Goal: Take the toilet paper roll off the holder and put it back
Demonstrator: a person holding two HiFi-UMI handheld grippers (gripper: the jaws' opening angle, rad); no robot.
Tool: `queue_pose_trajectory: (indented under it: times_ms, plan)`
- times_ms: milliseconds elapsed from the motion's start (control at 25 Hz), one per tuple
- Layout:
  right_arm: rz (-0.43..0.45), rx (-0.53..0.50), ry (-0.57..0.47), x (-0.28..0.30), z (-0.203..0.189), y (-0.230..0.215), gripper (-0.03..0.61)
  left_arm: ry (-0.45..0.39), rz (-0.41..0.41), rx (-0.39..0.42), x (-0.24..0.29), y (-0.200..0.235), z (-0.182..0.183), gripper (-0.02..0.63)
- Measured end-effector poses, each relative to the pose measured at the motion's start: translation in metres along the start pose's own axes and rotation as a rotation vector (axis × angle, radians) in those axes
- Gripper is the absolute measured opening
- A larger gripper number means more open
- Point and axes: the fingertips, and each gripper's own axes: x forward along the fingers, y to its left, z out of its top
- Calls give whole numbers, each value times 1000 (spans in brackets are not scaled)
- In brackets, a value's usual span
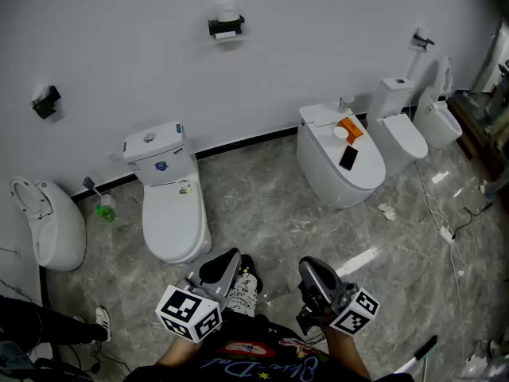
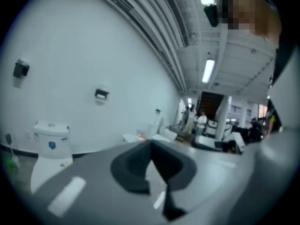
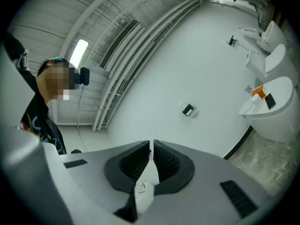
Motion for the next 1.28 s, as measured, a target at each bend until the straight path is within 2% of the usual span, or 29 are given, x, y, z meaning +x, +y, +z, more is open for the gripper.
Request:
queue_pose_trajectory:
  times_ms: [240, 480, 560, 680, 720, 800, 920, 1160, 1280]
  plan:
    - [33, -45, -8, 69, 34, -49, 17, -34, -10, 42, 68, 54, 39, -2]
    - [-5, -57, 4, 159, 72, -115, 17, -96, -33, 71, 149, 122, 99, -2]
    - [-3, -47, 24, 191, 78, -135, 17, -98, -35, 123, 169, 144, 116, -2]
    - [21, -59, 46, 246, 89, -161, 17, -85, 12, 205, 195, 186, 133, -2]
    - [35, -63, 50, 262, 91, -167, 17, -77, 28, 196, 202, 202, 135, -2]
    - [50, -62, 59, 291, 94, -178, 17, -72, 51, 119, 215, 231, 139, -2]
    - [49, -47, 87, 325, 96, -203, 17, -116, 68, 13, 230, 265, 156, -2]
    - [94, -81, 130, 404, 112, -251, 18, -161, 174, 33, 258, 344, 188, -2]
    - [180, -151, 157, 448, 130, -273, 18, -174, 205, 26, 282, 373, 197, -2]
